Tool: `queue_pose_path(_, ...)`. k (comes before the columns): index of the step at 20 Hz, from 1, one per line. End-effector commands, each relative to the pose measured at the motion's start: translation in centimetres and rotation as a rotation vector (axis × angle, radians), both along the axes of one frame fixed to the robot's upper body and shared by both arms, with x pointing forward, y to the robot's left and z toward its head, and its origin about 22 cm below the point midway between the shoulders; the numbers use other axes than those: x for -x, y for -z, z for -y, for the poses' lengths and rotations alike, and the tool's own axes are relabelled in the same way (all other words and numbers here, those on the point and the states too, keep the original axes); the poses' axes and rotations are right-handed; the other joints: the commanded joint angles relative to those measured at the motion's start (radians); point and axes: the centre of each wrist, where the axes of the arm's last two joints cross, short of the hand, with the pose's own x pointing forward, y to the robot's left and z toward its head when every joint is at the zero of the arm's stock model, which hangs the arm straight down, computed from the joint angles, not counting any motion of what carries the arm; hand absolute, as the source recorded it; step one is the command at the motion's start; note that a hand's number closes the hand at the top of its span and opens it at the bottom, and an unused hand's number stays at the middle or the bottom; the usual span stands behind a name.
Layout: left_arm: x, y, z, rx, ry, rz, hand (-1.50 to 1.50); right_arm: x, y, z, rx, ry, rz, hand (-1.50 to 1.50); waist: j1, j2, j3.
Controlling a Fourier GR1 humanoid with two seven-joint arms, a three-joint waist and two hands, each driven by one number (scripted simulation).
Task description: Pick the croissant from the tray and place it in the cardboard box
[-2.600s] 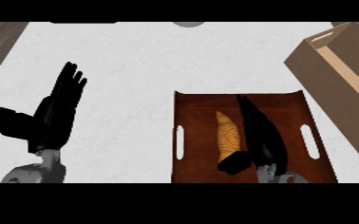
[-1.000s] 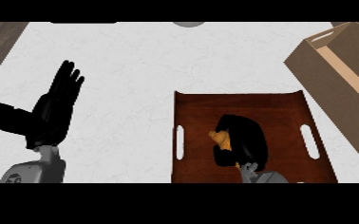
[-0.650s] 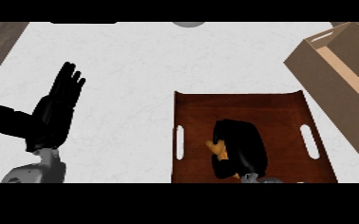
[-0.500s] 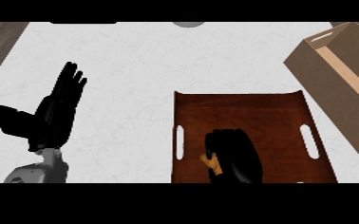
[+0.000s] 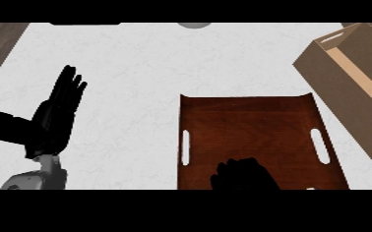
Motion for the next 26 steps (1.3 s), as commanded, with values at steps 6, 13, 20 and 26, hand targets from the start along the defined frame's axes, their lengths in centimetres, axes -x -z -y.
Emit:
queue_pose_path(6, -0.4, -1.1, 0.3, -0.001, -0.005, 0.002, 0.00, 1.9, -8.2, 2.6, -0.287, 0.178, 0.189, 1.50, 0.001, 0.002, 0.000)
queue_pose_path(13, -0.4, 0.7, 1.1, 0.013, -0.019, 0.019, 0.00, 0.1, -11.0, 5.5, -0.368, 0.409, 0.332, 1.50, -0.002, 0.005, 0.000)
queue_pose_path(20, -0.4, -0.7, 1.7, 0.003, 0.009, 0.019, 0.00, -2.7, -13.5, 9.3, -0.364, 0.519, 0.312, 1.50, 0.002, 0.003, 0.000)
queue_pose_path(26, 0.2, -0.1, 0.4, -0.001, 0.013, 0.003, 0.00, -8.2, -13.4, 15.4, -0.380, 0.620, 0.327, 1.50, 0.008, 0.004, 0.001)
